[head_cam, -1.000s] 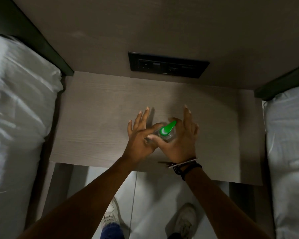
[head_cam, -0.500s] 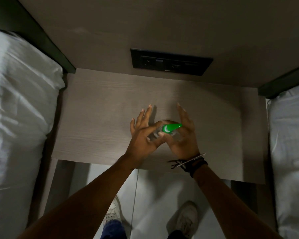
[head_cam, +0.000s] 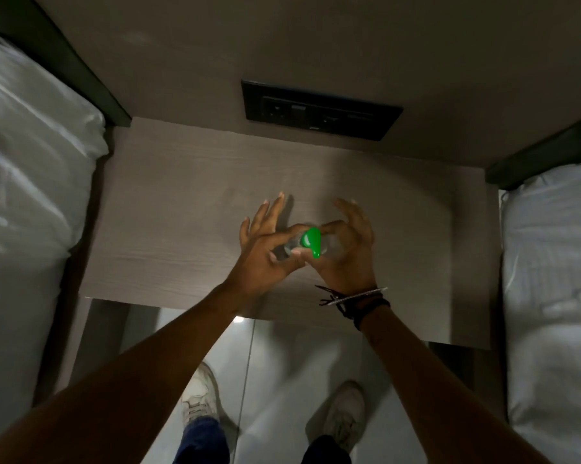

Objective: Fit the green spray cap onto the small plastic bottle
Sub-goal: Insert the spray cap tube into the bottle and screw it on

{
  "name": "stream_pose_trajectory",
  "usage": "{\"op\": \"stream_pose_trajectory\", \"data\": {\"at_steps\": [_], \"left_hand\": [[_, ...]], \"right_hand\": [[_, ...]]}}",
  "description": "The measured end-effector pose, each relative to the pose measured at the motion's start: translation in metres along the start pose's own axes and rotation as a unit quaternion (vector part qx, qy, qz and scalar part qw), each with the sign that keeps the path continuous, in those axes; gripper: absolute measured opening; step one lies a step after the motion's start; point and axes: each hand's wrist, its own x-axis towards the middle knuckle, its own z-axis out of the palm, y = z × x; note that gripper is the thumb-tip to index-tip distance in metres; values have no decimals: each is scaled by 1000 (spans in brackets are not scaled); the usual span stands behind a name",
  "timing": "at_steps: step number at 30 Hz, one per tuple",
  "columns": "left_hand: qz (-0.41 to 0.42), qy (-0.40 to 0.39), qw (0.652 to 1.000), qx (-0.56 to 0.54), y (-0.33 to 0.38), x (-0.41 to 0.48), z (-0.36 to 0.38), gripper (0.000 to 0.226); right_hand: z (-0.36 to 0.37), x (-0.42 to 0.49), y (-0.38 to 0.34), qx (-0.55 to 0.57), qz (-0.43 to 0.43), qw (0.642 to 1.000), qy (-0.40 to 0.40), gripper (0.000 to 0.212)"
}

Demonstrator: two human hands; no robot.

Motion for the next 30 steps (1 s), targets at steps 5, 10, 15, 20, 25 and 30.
{"op": "stream_pose_trajectory", "data": {"at_steps": [5, 10, 15, 20, 25, 30], "left_hand": [[-23, -15, 999, -36, 1, -1, -1, 45], [-18, -7, 1000, -4, 2, 1, 1, 40], [-16, -21, 999, -21, 1, 1, 2, 39], [-21, -6, 1000, 4, 3, 0, 4, 40], [-37, -7, 999, -10, 7, 0, 3, 43], [-28, -26, 999, -8, 9, 0, 1, 42]], "right_hand": [[0, 2, 0, -16, -33, 997, -62, 45], [5, 2, -10, -19, 13, 1000, 3, 51], [5, -6, 1, 3, -10, 998, -54, 50], [6, -3, -2, -20, 20, 999, 34, 43], [11, -4, -3, 4, 18, 1000, -20, 64], [7, -4, -3, 4, 16, 999, 27, 54]]}}
